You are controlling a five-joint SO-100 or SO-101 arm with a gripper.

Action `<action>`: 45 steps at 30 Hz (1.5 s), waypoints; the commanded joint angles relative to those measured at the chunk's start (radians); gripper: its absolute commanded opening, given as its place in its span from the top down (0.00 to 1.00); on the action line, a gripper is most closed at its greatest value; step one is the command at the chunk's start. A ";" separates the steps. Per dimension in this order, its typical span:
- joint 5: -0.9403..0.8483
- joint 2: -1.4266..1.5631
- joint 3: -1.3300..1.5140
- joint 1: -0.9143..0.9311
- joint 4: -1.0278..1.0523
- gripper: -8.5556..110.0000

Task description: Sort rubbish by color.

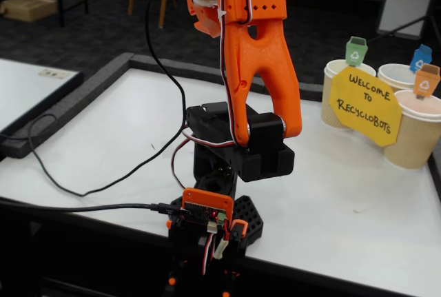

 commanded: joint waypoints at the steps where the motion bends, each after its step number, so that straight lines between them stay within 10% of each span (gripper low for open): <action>1: -0.008 -0.061 -0.017 -0.017 -0.020 0.93; 30: -0.018 -0.110 0.031 1.135 -0.183 0.93; 45: -0.018 -0.109 -0.054 1.249 -0.095 0.93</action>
